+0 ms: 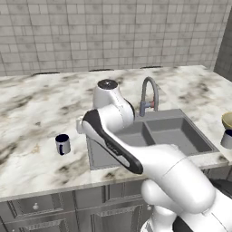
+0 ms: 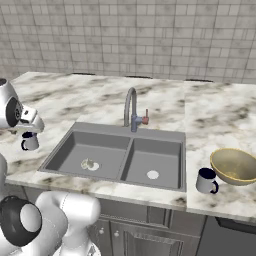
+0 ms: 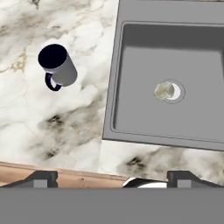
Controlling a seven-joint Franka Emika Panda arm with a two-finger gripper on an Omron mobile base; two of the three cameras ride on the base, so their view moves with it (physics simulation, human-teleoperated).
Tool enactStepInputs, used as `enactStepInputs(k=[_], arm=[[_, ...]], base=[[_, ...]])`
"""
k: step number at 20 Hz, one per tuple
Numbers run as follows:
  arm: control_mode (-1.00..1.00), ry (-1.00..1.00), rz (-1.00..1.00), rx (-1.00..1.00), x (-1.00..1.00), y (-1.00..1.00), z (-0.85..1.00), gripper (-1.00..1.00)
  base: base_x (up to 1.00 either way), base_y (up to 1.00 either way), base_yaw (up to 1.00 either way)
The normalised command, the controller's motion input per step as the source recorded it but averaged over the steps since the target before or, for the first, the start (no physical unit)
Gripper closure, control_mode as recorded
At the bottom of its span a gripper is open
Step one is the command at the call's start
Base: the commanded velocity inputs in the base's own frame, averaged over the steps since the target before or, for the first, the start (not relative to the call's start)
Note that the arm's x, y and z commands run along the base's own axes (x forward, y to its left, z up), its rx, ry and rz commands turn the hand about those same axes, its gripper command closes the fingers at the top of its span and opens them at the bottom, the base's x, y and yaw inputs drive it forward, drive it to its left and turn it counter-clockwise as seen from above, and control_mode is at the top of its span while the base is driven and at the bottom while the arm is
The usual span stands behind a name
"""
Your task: Clear the mugs and bowl far away from the sink.
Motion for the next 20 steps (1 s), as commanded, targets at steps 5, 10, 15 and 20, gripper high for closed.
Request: enactStepInputs(k=[5, 10, 15, 20], arm=[[-1.0, 0.0, 0.0, 0.0, 0.0, 0.73, -0.34, -1.0], [-1.0, 0.0, 0.0, 0.0, 0.0, 0.61, -0.3, -1.0], [-1.0, 0.0, 0.0, 0.0, 0.0, 0.4, -0.26, -1.0], [-1.0, 0.0, 0.0, 0.01, 0.09, 0.04, -0.15, -1.0]], base=[[0.0, 0.0, 0.0], [0.0, 0.0, 0.0], [0.0, 0.0, 0.0], [0.0, 0.0, 0.0]])
